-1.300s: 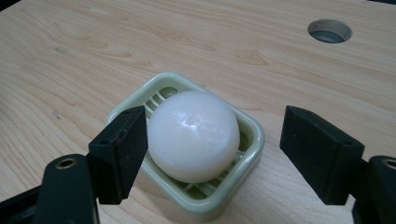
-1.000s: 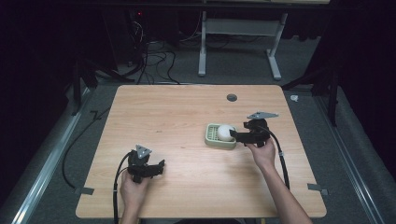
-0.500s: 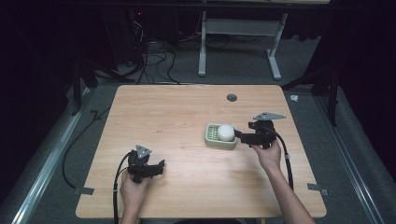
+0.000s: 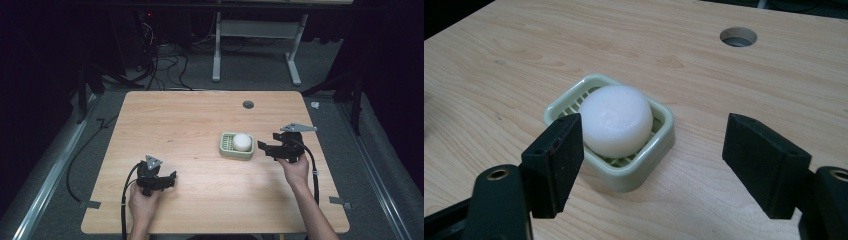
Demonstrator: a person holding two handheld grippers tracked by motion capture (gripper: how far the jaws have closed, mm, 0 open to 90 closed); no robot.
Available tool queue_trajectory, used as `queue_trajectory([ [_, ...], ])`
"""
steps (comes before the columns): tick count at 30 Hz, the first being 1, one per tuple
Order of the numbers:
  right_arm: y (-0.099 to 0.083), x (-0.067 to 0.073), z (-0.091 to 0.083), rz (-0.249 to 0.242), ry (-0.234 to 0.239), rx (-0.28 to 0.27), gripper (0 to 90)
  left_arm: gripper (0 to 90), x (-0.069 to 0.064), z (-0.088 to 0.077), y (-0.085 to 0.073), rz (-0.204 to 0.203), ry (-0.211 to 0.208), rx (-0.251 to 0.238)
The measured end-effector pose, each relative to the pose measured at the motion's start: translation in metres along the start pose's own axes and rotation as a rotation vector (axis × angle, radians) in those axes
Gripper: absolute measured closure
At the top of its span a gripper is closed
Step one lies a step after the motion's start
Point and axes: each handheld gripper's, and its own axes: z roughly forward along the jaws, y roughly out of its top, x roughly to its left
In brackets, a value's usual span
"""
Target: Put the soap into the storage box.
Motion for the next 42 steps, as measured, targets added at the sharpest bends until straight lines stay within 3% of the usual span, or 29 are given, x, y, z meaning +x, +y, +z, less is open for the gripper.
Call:
queue_trajectory([
  [25,-0.023,-0.018,-0.034,0.061,-0.015,-0.07,24.9,15.2,0.0,0.0,0.0,0.0,0.0,0.0],
  [42,-0.038,-0.015,-0.045,0.075,-0.01,-0.08,25.0,15.2,0.0,0.0,0.0,0.0,0.0,0.0],
])
